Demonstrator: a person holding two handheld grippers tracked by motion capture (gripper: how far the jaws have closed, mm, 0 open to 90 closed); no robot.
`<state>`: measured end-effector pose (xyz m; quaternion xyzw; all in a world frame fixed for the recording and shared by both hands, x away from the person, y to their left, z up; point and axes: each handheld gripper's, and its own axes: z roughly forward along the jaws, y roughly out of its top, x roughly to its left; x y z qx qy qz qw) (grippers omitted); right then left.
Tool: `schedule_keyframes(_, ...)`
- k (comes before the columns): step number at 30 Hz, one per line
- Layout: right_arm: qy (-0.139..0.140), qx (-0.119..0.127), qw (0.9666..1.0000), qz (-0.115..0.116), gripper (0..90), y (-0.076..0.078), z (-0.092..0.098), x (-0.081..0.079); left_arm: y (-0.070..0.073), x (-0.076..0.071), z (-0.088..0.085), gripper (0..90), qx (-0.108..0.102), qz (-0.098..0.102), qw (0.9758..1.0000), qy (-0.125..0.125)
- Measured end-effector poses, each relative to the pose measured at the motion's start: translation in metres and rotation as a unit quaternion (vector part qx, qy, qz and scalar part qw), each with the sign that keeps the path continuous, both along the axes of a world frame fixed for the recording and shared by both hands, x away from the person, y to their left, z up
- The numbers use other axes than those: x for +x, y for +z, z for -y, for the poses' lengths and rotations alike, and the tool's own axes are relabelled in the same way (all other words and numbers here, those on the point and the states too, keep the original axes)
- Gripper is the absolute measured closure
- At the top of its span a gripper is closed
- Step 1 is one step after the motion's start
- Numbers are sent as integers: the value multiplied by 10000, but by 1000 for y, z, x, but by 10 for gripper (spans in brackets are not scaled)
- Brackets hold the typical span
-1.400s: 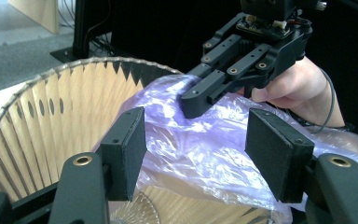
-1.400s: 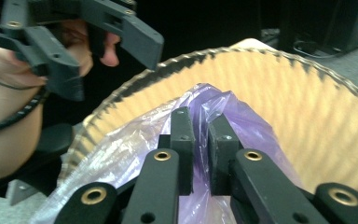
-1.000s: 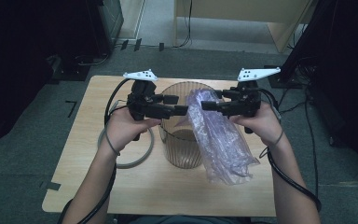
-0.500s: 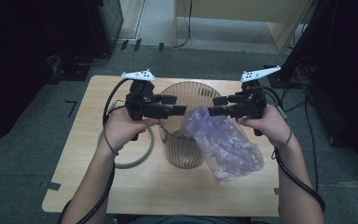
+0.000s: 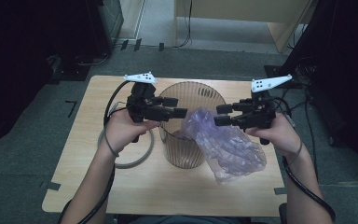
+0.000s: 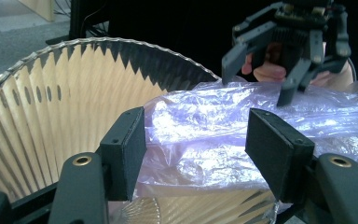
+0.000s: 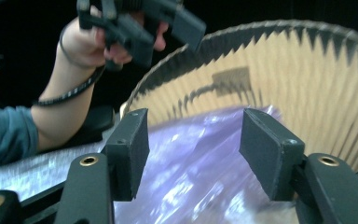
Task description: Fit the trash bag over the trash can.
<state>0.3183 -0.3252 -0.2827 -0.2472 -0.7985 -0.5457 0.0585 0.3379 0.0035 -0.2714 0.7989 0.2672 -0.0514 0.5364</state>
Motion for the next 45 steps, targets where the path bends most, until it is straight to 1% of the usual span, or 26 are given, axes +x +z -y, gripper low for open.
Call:
schedule_keyframes(2, 90, -80, 9999, 10, 427, -3, -2, -2, 0, -1, 0, 374, -3, 10, 10000, -18)
schedule_keyframes(4, 150, -111, 9998, -66, 449, -6, -4, -2, 0, -2, 0, 375, 12, 8, 10000, -44)
schedule_keyframes(5, 190, -158, 9996, -147, 469, -9, -5, -1, 0, -2, 1, 380, 17, 0, 10000, -63)
schedule_keyframes(8, 249, -275, 9988, -311, 561, -14, -9, 1, 0, -4, 1, 387, 26, 37, 9999, -114)
schedule_keyframes(13, 250, -277, 9976, -576, 721, -15, -13, 2, 1, -7, 3, 386, 5, 85, 9998, -167)
schedule_keyframes(15, 195, -272, 9976, -607, 790, -14, -15, 1, 1, -9, 6, 384, 25, 115, 9996, -256)
schedule_keyframes(16, 195, -272, 9976, -607, 790, -14, -15, 1, 1, -9, 6, 383, 25, 115, 9996, -256)
schedule_keyframes(17, 180, -250, 9976, -612, 823, -13, -15, 1, 1, -10, 7, 383, 43, 127, 9995, -282)
schedule_keyframes(18, 141, -197, 9979, -595, 863, -11, -17, 1, 1, -13, 10, 383, 84, 148, 9992, -363)
schedule_keyframes(20, 58, -149, 9983, -553, 883, -9, -18, 1, 1, -15, 13, 382, 108, 192, 9989, -418)
schedule_keyframes(24, -108, -34, 9985, -543, 892, -5, -20, 3, 1, -18, 18, 371, 123, 285, 9982, -519)
schedule_keyframes(25, -125, -18, 9983, -570, 892, -4, -21, 4, 1, -19, 19, 370, 114, 296, 9980, -540)
schedule_keyframes(29, -137, -47, 9985, -526, 892, -3, -24, 5, 0, -20, 22, 367, 94, 340, 9975, -604)
schedule_keyframes(30, -215, -40, 9984, -512, 892, -2, -26, 5, 0, -21, 22, 367, 95, 372, 9973, -627)
schedule_keyframes(32, -269, -1, 9984, -502, 892, 0, -28, 7, -3, -21, 25, 369, 97, 467, 9964, -696)
schedule_keyframes(34, -300, 45, 9983, -504, 892, 2, -30, 8, -6, -21, 28, 374, 121, 438, 9966, -690)
schedule_keyframes(36, -312, 71, 9982, -500, 892, 3, -33, 10, -8, -19, 29, 399, 142, 351, 9970, -678)
schedule_keyframes(39, -329, 89, 9983, -462, 888, 4, -38, 11, -10, -18, 30, 471, 131, 291, 9973, -659)
schedule_keyframes(40, -335, 103, 9984, -445, 888, 4, -39, 11, -12, -17, 31, 501, 164, 65, 9974, -693)
schedule_keyframes(41, -331, 82, 9985, -430, 887, 4, -40, 12, -12, -17, 31, 558, 164, 65, 9974, -693)
schedule_keyframes(42, -333, 78, 9985, -418, 883, 4, -42, 11, -12, -18, 32, 602, 216, -63, 9972, -710)
schedule_keyframes(43, -325, 62, 9986, -417, 878, 4, -43, 11, -11, -18, 32, 652, 256, -47, 9972, -701)
schedule_keyframes(45, -332, 51, 9986, -405, 866, 4, -43, 11, -11, -19, 33, 720, 284, -22, 9974, -662)
